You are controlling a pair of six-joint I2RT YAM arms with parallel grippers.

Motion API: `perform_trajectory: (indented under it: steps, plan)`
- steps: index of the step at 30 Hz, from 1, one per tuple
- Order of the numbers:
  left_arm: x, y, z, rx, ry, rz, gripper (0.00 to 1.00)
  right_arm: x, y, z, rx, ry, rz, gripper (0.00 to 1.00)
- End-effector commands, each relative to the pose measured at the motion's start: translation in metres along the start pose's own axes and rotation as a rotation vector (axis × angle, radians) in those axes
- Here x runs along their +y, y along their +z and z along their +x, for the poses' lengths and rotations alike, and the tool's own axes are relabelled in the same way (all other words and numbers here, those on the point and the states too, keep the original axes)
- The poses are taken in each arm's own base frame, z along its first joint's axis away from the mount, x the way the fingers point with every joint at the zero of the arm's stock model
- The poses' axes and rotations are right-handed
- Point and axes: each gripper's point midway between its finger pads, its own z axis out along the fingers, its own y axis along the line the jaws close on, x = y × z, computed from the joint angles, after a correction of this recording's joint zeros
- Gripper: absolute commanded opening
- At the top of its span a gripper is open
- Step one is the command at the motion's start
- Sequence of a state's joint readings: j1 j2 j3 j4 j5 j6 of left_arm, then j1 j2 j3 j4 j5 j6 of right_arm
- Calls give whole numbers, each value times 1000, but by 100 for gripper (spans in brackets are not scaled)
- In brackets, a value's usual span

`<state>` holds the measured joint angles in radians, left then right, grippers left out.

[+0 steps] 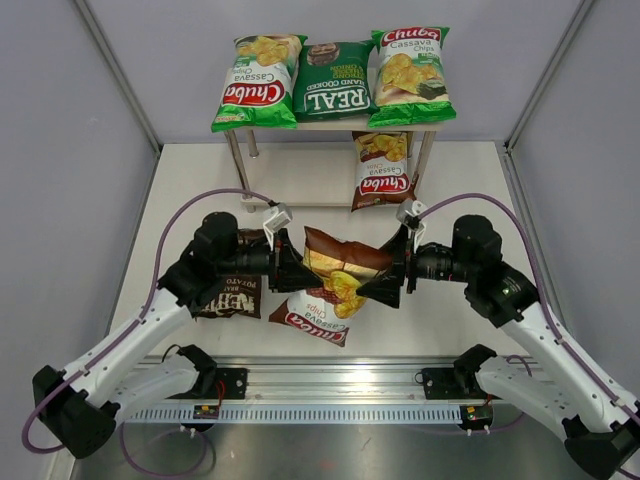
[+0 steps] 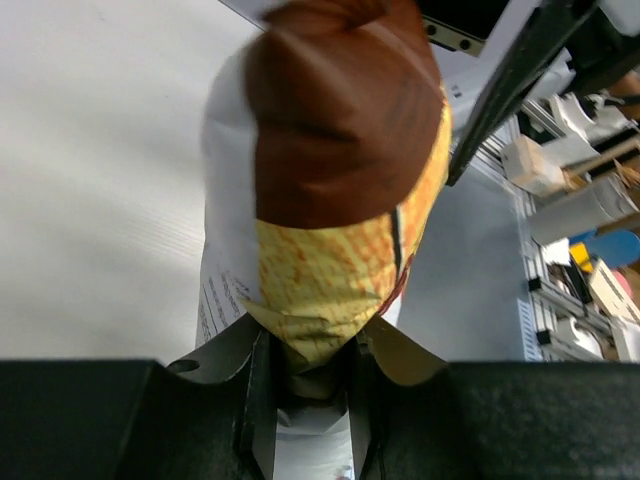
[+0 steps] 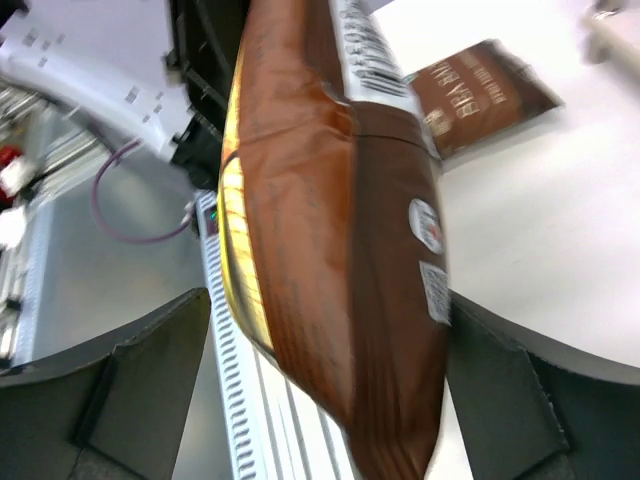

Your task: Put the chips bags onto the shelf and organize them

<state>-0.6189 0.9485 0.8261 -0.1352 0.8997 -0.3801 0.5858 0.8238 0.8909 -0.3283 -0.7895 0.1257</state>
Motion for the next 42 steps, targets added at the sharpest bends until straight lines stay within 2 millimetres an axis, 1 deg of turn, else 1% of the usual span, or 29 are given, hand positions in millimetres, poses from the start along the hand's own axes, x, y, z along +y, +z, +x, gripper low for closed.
perform_trajectory:
  steps: [1,2,3,4,5,6,8,9,10,12,14,15,17,18,19,20,21,22,24,25,26,28,30,31,33,34,36,37,42]
  plan:
    - [7,-9,-33,-170,54,-145,1,-4,-10,-42,-174,-64,118,100]
    - [6,-13,-38,-196,52,-166,2,-11,-16,-41,-203,-37,179,99]
    - [0,-21,-45,-239,53,-189,2,-27,-21,-43,-242,-11,282,99]
    - [7,-29,-57,-298,44,-267,2,-32,-26,-43,-264,43,324,100]
    - [8,-37,-64,-340,37,-309,2,-43,-35,-42,-311,83,408,100]
    - [8,-43,-68,-367,17,-343,2,-45,-38,-48,-360,92,421,99]
    - [0,-61,-89,-463,19,-395,2,-41,-41,-41,-410,101,399,100]
    - [-4,-66,-96,-495,-3,-402,2,-33,-42,-50,-468,104,358,100]
    - [-11,-77,-110,-556,0,-420,3,-35,-38,-39,-468,118,339,99]
    - [-21,-87,-123,-633,-41,-417,3,-12,-39,-51,-545,134,211,99]
    - [-30,-102,-139,-730,-58,-422,5,-4,-29,-42,-524,180,126,99]
    - [-39,-108,-149,-792,-73,-391,6,4,-29,-49,-548,226,70,99]
    - [-42,-121,-156,-885,-96,-384,8,10,-19,-40,-502,286,-2,99]
    - [-52,-127,-165,-952,-119,-332,10,19,-20,-48,-532,311,-62,99]
    - [-53,-133,-169,-1001,-135,-323,11,13,-13,-37,-519,357,-81,100]
    - [-50,-133,-164,-1018,-154,-306,10,15,-12,-37,-536,379,-112,100]
    - [-61,-138,-171,-1072,-172,-235,10,26,-18,-48,-598,377,-185,100]
    - [-60,-143,-173,-1115,-195,-219,10,16,-9,-37,-587,420,-181,99]
    - [-62,-144,-172,-1168,-243,-134,8,26,-6,-40,-615,405,-237,99]
    - [-61,-142,-173,-1176,-256,-112,8,20,2,-37,-615,424,-224,99]
    - [-63,-141,-176,-1187,-282,-75,8,33,5,-39,-624,407,-271,99]
    - [-61,-135,-175,-1170,-303,-51,8,36,16,-39,-634,391,-276,99]
    - [-62,-125,-176,-1133,-332,-10,8,54,22,-44,-652,350,-327,99]
    - [-61,-122,-175,-1120,-341,-1,8,49,28,-45,-667,363,-304,99]
    - [-65,-117,-176,-1104,-364,49,8,55,27,-55,-724,345,-322,100]
    - [-58,-111,-171,-1083,-390,48,8,46,30,-60,-768,375,-282,99]
    - [-61,-109,-168,-1079,-420,101,8,47,26,-70,-831,379,-280,99]
    - [-54,-104,-162,-1066,-444,102,8,42,29,-72,-851,394,-259,99]
    - [-37,-88,-147,-985,-514,41,7,51,26,-89,-918,337,-278,100]
